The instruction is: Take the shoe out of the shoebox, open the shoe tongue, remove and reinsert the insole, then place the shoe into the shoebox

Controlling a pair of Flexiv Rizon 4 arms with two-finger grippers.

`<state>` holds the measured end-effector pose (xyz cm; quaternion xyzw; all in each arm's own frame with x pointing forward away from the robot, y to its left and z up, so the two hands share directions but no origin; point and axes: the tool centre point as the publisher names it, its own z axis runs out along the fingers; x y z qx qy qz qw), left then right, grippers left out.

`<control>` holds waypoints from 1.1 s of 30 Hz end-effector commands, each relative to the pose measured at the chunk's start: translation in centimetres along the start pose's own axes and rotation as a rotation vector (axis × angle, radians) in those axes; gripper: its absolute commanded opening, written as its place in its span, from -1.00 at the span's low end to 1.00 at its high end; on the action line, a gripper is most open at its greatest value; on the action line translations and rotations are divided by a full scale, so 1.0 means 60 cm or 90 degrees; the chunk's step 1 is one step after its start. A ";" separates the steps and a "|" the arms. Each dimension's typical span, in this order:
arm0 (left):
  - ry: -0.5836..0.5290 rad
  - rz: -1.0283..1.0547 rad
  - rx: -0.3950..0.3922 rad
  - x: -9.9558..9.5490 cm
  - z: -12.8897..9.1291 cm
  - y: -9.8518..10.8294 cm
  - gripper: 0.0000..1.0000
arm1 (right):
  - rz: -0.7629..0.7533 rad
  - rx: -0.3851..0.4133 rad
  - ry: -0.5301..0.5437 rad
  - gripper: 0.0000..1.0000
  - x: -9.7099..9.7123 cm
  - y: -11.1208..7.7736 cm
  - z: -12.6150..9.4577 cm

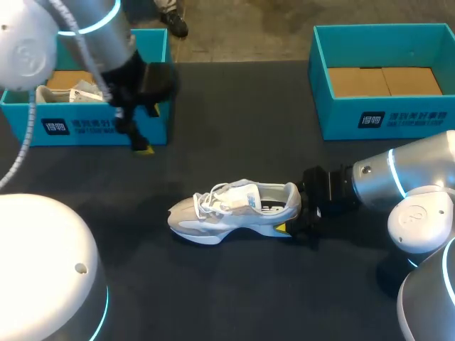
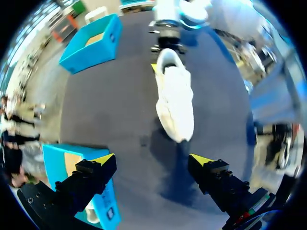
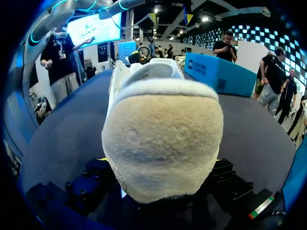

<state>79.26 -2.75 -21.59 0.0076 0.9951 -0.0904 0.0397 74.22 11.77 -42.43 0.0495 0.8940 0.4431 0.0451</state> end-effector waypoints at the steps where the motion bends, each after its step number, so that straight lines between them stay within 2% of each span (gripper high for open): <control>1: -0.012 -0.138 -0.082 -0.001 0.020 -0.055 1.00 | 0.000 0.003 -0.001 -1.00 -0.005 -0.003 0.006; 9: 0.001 -0.143 -0.078 0.026 0.068 -0.148 1.00 | 0.000 0.003 -0.001 -1.00 -0.005 -0.003 0.006; 16: -0.016 -0.187 -0.060 0.072 0.110 -0.197 1.00 | 0.000 0.003 -0.001 -1.00 -0.005 -0.003 0.006; 20: -0.022 -0.204 -0.026 0.096 0.130 -0.211 1.00 | 0.000 0.003 -0.001 -1.00 -0.005 -0.003 0.006; 33: -0.022 -0.204 -0.026 0.096 0.130 -0.211 1.00 | 0.000 0.003 -0.001 -1.00 -0.005 -0.003 0.006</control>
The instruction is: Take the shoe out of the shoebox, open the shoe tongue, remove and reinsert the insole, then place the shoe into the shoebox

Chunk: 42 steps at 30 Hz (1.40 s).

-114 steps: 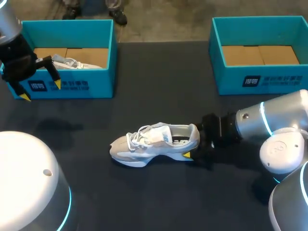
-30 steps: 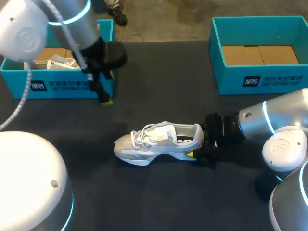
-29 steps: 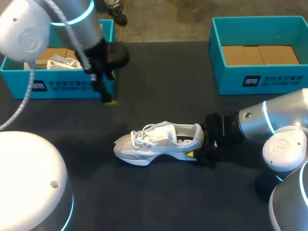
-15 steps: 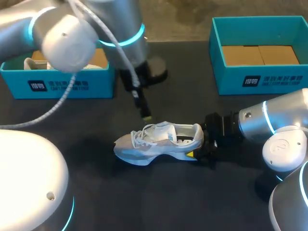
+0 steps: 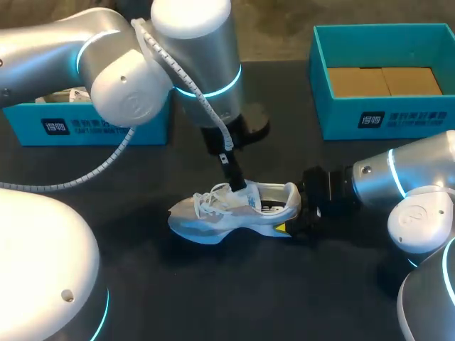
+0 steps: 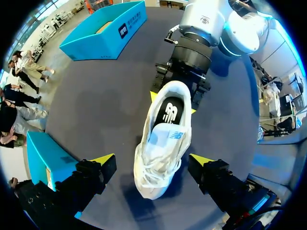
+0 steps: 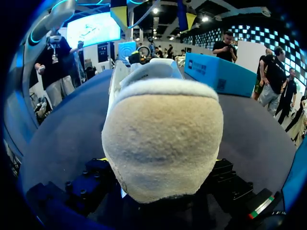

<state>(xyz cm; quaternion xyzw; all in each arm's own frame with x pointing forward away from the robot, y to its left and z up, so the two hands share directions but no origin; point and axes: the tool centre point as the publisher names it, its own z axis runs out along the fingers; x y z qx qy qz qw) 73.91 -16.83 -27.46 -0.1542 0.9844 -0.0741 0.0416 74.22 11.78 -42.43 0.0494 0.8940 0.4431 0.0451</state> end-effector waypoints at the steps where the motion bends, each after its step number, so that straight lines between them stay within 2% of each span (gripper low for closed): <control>1: 0.000 0.001 0.002 0.000 -0.001 0.004 1.00 | 0.000 0.003 -0.001 -1.00 -0.005 -0.003 0.006; 17: 0.000 0.001 0.002 0.000 -0.001 0.004 1.00 | 0.000 0.003 -0.001 -1.00 -0.005 -0.003 0.006; 22: -0.038 -0.109 0.000 0.006 -0.012 0.023 1.00 | 0.000 0.003 -0.001 -1.00 -0.005 -0.003 0.006; 27: -0.026 -0.219 0.042 0.019 -0.009 0.034 1.00 | 0.000 0.003 -0.001 -1.00 -0.005 -0.003 0.006; 34: -0.011 -0.300 0.075 0.038 0.001 0.041 1.00 | 0.000 0.003 -0.001 -1.00 -0.005 -0.003 0.006; 42: -0.027 -0.379 0.060 0.053 0.010 0.031 1.00 | 0.000 0.003 -0.001 -1.00 -0.005 -0.003 0.006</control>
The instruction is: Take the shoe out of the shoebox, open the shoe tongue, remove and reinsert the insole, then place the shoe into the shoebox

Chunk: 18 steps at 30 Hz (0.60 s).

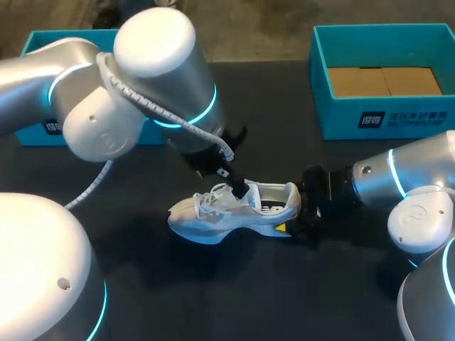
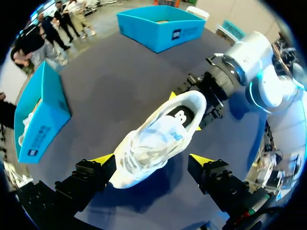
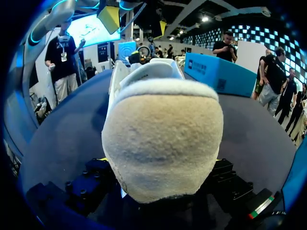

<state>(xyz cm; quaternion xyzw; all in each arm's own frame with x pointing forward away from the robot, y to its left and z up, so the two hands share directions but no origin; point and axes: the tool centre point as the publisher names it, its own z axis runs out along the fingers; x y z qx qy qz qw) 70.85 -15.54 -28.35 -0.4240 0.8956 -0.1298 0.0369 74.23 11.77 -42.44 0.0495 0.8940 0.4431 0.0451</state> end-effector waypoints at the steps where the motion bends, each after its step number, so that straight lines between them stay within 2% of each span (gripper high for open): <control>1: -0.015 -0.019 0.001 0.015 0.005 -0.001 1.00 | 0.000 0.003 -0.001 -1.00 -0.005 -0.003 0.006; 9: -0.027 -0.092 0.014 0.040 0.011 -0.015 1.00 | 0.000 0.003 -0.001 -1.00 -0.005 -0.003 0.006; 13: -0.067 -0.148 0.018 0.052 0.021 -0.021 1.00 | 0.000 0.003 -0.001 -1.00 -0.005 -0.003 0.006; 18: -0.072 -0.202 0.018 0.062 0.027 -0.026 1.00 | 0.000 0.003 -0.001 -1.00 -0.005 -0.003 0.006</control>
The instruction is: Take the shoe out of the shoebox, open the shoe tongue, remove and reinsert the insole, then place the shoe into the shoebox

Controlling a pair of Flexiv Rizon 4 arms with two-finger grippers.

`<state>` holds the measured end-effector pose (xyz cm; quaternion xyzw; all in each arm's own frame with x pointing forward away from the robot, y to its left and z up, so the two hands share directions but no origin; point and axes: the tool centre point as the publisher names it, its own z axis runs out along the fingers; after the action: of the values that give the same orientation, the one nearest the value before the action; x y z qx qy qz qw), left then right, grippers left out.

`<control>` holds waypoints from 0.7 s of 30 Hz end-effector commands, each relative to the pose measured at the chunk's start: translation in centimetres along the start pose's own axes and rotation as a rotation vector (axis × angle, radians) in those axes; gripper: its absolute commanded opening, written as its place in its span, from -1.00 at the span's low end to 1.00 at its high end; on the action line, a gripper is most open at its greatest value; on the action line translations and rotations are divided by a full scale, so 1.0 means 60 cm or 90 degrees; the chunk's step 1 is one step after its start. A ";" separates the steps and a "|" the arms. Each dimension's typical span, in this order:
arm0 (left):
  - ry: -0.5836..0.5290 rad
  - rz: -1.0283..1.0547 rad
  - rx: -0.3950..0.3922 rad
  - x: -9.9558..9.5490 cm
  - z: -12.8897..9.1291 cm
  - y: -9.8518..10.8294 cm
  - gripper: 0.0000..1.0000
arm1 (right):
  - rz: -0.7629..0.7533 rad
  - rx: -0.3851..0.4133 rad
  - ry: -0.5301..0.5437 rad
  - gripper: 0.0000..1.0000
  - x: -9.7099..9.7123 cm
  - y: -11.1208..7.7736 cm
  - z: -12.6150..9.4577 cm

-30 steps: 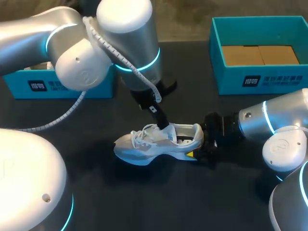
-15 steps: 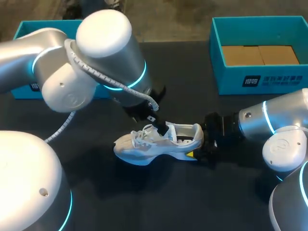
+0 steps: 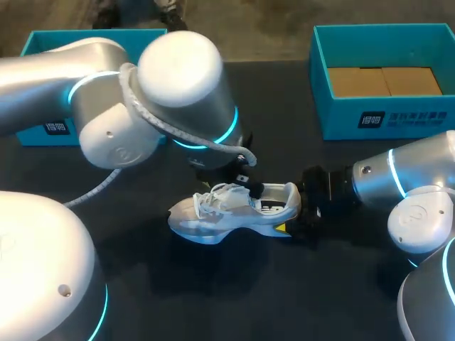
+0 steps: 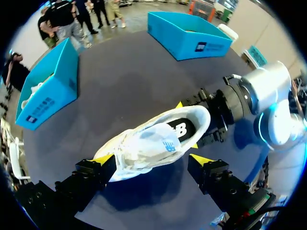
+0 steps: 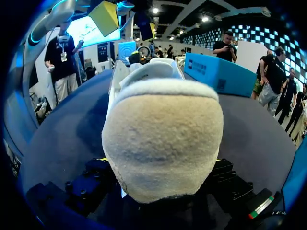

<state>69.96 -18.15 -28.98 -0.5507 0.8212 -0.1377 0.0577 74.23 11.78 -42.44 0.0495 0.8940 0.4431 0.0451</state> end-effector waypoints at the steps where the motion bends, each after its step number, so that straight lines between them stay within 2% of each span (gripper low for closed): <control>1: -0.034 -0.027 -0.011 0.025 0.012 -0.008 1.00 | 0.000 0.003 -0.001 -1.00 -0.005 -0.003 0.006; 12: -0.070 -0.069 -0.029 0.046 0.050 -0.013 1.00 | 0.000 0.003 -0.001 -1.00 -0.005 -0.003 0.006; 21: -0.101 -0.105 -0.029 0.040 0.076 -0.011 1.00 | 0.000 0.003 -0.001 -1.00 -0.005 -0.003 0.006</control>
<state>70.66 -20.52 -32.47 -0.6240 0.7714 -0.0917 0.0842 74.23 11.78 -42.44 0.0494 0.8939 0.4431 0.0451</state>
